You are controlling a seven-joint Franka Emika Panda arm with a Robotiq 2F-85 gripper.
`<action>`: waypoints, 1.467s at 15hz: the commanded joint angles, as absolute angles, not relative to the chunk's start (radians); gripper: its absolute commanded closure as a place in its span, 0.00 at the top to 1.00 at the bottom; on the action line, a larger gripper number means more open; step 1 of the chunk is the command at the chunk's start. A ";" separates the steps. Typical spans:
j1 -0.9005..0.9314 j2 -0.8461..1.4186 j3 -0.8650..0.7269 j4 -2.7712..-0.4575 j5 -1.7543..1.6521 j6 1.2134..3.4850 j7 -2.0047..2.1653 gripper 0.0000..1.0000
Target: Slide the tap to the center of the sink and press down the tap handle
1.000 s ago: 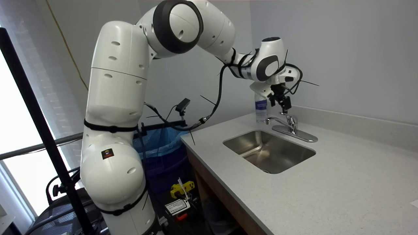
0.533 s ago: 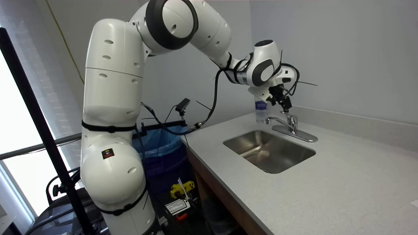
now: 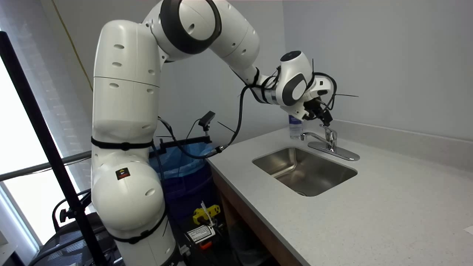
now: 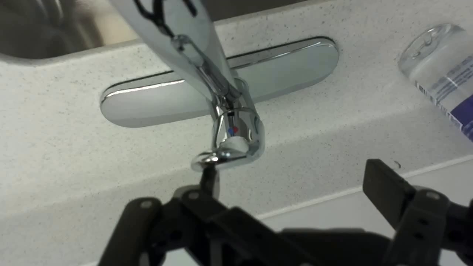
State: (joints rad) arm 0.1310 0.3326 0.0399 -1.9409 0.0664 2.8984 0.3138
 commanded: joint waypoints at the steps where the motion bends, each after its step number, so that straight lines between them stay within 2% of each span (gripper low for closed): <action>1: 0.167 0.319 -0.005 -1.991 0.001 3.030 0.337 1.00; 7: 0.152 0.312 0.031 -1.988 0.040 3.092 0.322 1.00; 13: 0.090 0.226 0.156 -1.973 0.190 2.920 0.278 1.00; 22: 0.106 0.070 0.117 -1.962 0.215 2.598 0.257 1.00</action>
